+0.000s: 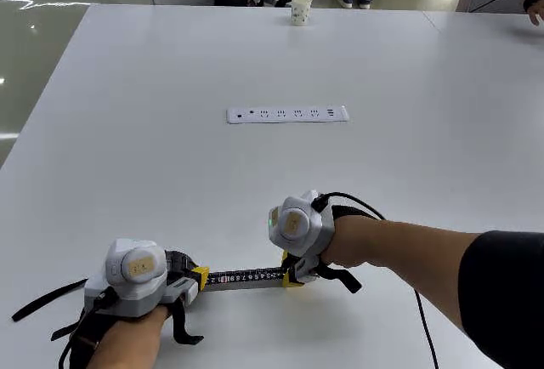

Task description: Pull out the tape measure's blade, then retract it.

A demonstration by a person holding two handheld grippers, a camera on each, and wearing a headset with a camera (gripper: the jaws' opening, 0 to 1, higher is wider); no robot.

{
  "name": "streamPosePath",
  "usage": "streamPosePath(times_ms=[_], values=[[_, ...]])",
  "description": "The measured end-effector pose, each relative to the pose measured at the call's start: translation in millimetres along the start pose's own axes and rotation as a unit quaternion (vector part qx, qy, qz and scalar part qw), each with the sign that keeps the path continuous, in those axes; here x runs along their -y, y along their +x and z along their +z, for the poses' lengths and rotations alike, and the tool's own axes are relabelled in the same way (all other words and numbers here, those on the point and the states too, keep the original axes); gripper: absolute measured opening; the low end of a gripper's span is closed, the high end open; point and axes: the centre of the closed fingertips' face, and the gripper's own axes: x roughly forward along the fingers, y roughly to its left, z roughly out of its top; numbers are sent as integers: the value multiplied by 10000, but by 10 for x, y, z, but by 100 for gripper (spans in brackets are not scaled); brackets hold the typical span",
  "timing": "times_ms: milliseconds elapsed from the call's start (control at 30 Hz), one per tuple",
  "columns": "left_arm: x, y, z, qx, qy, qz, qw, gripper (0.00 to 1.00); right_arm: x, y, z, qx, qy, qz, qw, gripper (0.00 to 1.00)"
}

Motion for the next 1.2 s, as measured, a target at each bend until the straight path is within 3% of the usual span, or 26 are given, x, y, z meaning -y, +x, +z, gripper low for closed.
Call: streamPosePath(times_ms=[1200], values=[[-2,-7,-8,-47,-16,-35,10000,64,-2,60,137,63,-14,24,10000,10]])
